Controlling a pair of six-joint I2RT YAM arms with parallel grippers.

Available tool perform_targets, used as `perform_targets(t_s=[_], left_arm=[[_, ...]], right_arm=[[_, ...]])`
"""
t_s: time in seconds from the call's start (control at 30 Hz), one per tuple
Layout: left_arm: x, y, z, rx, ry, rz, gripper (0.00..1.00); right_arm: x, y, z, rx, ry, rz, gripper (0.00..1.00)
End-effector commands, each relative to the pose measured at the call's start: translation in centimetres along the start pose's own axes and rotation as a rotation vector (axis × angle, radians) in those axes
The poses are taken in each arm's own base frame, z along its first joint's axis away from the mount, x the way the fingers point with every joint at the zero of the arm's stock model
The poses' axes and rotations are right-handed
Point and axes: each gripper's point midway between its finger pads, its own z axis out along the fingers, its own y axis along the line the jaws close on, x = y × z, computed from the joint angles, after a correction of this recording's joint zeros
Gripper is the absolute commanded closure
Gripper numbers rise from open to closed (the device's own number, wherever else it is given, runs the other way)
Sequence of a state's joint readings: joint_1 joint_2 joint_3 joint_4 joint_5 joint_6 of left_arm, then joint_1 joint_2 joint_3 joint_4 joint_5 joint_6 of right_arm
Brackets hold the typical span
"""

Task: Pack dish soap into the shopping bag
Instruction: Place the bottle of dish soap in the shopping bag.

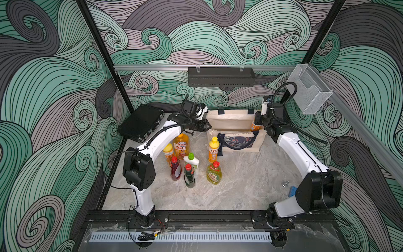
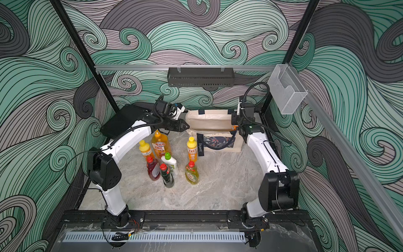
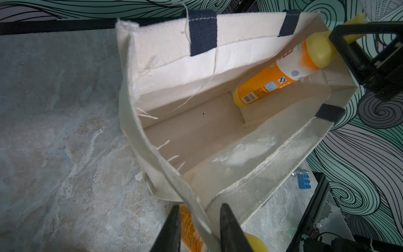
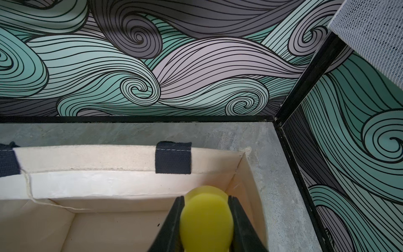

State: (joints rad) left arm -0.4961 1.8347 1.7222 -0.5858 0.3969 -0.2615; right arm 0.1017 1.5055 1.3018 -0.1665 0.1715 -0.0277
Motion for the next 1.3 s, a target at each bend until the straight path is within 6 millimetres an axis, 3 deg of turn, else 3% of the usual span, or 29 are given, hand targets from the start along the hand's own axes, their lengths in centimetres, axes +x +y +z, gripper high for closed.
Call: perform_targets(t_s=[0.0,1.0,1.23,1.27], left_arm=[[-0.5,-1.7,-1.5,0.023,-0.009,0.027,0.72],[-0.3,-1.7,-1.4,0.029,-0.005,0.029,0.77],[-0.3,-1.8,-1.3,0.032,-0.004,0.028,0.78],[-0.3,-1.8,-1.3,0.032,-0.004,0.027,0.77]], right_arm=[[-5.0,-0.6,-1.6,-0.002,-0.185,0.041,1.0],[-0.2,0.6,3.4,-0.023,-0.039,-0.015,1.0],[0.3,0.9,3.8,-0.035,-0.014,-0.018,1.0],[0.4,0.9,3.8,-0.036,-0.011,-0.019,0.95]])
